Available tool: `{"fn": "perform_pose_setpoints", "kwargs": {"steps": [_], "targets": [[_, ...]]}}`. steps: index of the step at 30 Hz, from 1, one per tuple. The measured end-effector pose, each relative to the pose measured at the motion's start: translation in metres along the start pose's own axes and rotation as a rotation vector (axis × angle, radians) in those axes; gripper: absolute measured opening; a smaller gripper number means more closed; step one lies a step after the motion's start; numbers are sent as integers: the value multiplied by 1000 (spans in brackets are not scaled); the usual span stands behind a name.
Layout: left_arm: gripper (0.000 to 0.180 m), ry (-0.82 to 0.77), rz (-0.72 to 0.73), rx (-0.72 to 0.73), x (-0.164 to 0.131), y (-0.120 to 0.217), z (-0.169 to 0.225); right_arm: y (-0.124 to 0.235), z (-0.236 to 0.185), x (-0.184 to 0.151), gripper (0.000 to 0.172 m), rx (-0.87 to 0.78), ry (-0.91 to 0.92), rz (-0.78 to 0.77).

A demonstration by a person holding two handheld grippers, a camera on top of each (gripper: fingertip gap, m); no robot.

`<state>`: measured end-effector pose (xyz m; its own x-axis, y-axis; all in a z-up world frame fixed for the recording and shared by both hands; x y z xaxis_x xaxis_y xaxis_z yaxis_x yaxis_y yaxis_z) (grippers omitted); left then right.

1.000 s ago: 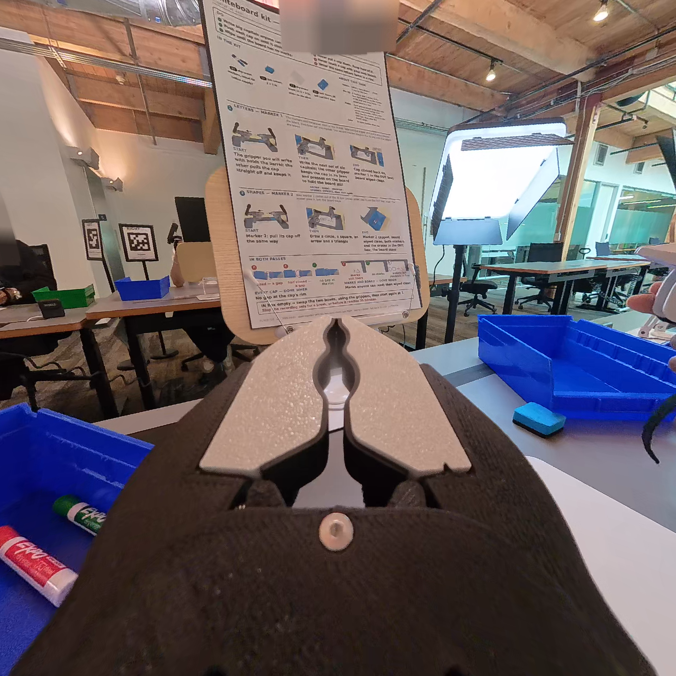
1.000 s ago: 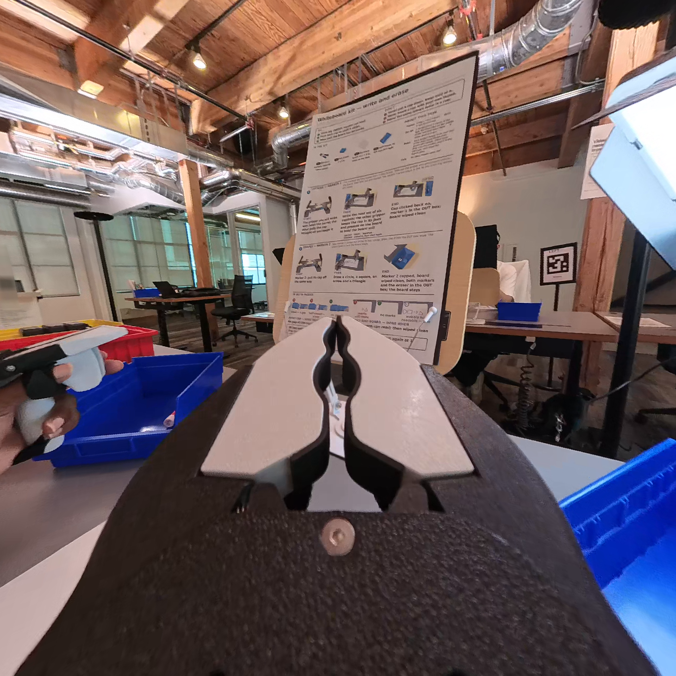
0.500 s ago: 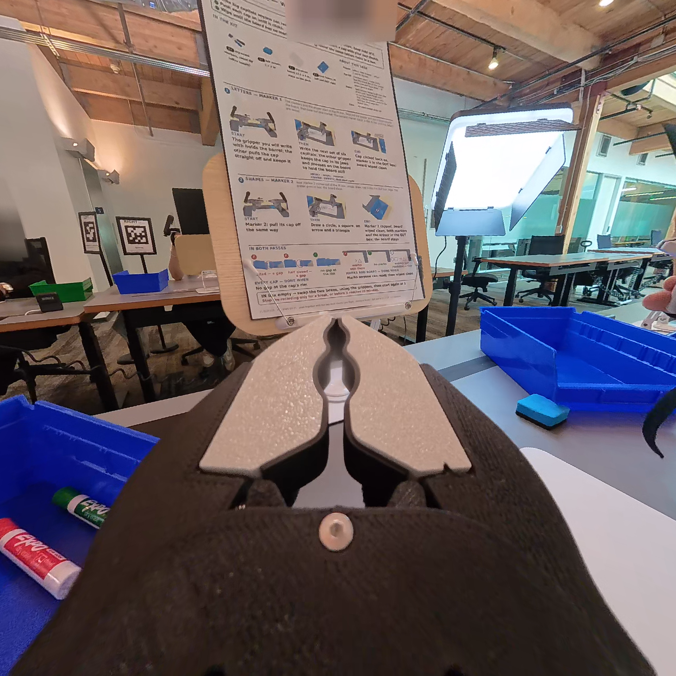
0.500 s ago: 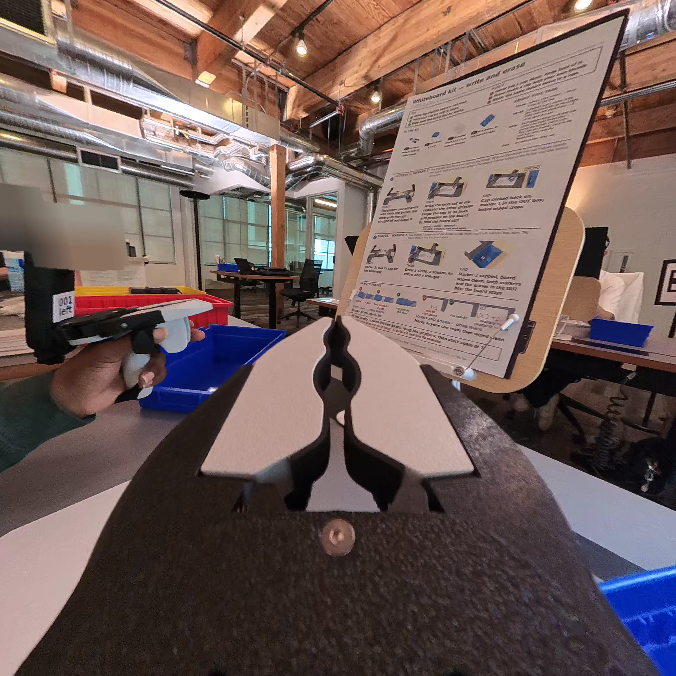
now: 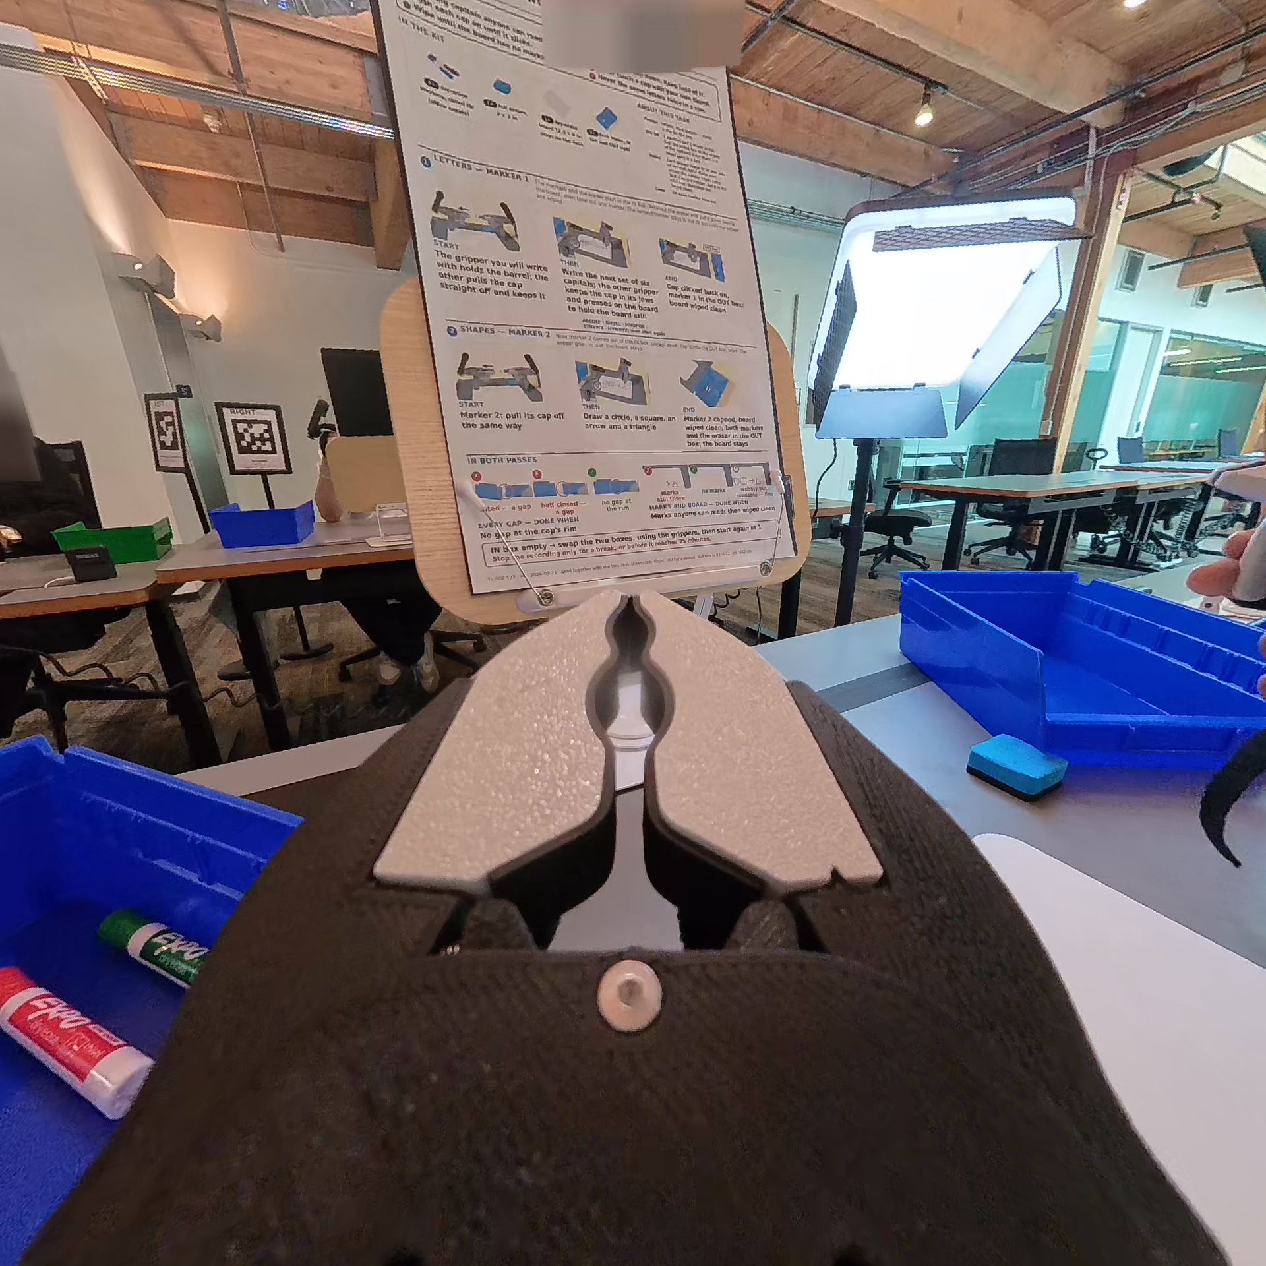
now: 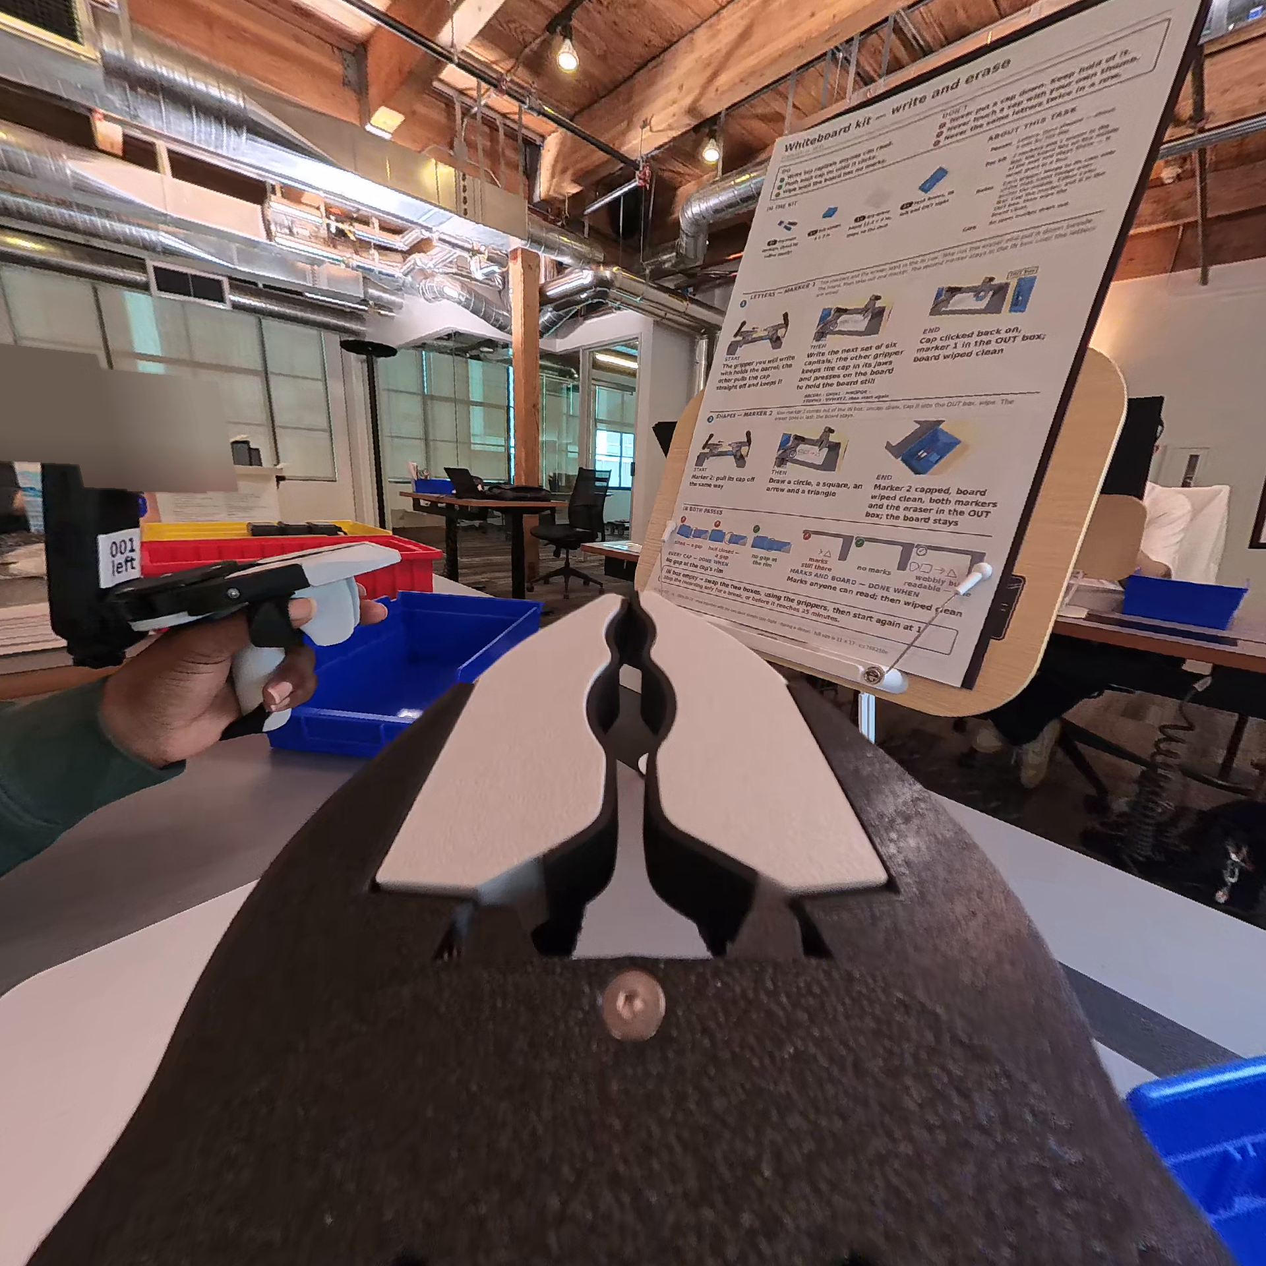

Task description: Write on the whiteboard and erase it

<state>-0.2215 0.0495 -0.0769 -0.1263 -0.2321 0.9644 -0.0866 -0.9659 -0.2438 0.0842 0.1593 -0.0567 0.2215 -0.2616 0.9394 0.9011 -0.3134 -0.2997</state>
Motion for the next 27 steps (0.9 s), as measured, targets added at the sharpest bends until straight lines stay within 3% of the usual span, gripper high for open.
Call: {"fn": "perform_pose_setpoints", "kwargs": {"steps": [7,16,20,23,27], "targets": [[0,-20,-22,14,2,0,-6,0,3,1,0,-46,6,-15],[0,-26,-156,-38,14,0,-22,-1,9,1,0,-79,37,-67],[0,-104,-202,-112,47,3,-15,-5,15,17,0,-113,109,-126],[0,-108,-209,-178,74,12,-9,-4,17,34,19,-97,114,-147],[37,-154,-388,-288,64,36,4,7,2,29,36,7,144,-280]]}}
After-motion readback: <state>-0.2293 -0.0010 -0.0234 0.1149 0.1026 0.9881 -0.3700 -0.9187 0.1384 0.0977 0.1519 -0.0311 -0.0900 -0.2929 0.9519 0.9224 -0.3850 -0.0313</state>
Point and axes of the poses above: each gripper's, where its closed fingertips meet, y back along the fingers, x out of its top, z = x × y across the jaws, the point moved 6 cm from there along y, back along the fingers, and after that the axes turned 7 degrees about y, right-handed, at the moved point
